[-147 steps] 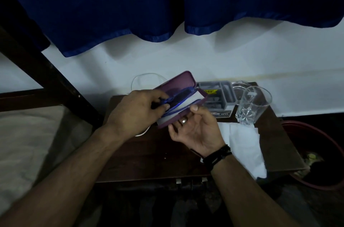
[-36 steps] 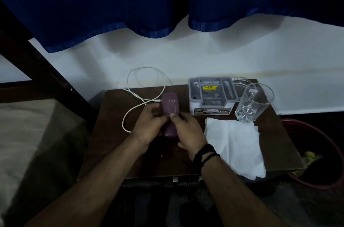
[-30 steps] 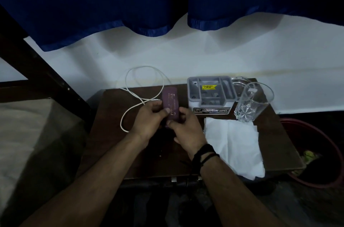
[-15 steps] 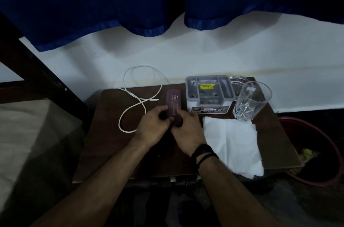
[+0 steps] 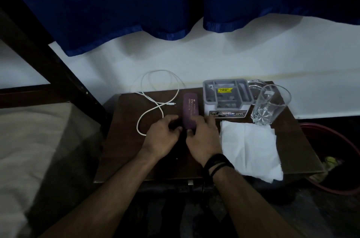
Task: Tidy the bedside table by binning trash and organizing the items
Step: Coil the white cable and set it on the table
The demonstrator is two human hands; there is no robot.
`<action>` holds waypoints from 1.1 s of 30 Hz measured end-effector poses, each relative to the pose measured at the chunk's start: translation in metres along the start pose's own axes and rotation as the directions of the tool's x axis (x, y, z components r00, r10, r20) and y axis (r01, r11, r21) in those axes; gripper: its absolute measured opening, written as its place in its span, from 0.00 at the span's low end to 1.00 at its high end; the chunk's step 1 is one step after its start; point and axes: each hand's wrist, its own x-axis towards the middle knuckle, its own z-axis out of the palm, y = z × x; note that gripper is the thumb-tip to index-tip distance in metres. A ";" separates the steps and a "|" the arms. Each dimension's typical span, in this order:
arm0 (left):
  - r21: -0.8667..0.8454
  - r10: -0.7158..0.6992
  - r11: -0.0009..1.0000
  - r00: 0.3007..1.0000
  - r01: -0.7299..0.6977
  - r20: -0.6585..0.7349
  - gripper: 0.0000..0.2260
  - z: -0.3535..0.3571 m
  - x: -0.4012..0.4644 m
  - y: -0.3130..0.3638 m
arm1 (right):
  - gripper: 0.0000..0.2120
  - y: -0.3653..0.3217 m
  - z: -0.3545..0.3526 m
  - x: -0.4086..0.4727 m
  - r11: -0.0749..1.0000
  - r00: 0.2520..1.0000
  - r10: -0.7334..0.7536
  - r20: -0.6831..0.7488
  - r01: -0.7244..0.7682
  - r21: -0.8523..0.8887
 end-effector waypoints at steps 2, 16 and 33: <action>0.051 0.011 0.999 1.000 -0.011 -0.004 0.17 -0.010 -0.009 -0.006 | 0.19 -0.005 0.005 -0.009 0.997 0.997 -0.075 -0.025 0.075 -0.014; 0.521 -0.007 0.853 0.997 -0.032 0.073 0.20 -0.034 -0.012 -0.048 | 0.15 -0.032 0.048 -0.005 0.971 0.964 -0.239 0.116 0.239 0.018; 0.368 0.313 0.854 0.928 -0.369 0.202 0.17 -0.128 -0.040 -0.023 | 0.17 -0.042 0.062 -0.005 0.888 0.891 -0.443 0.097 0.422 0.184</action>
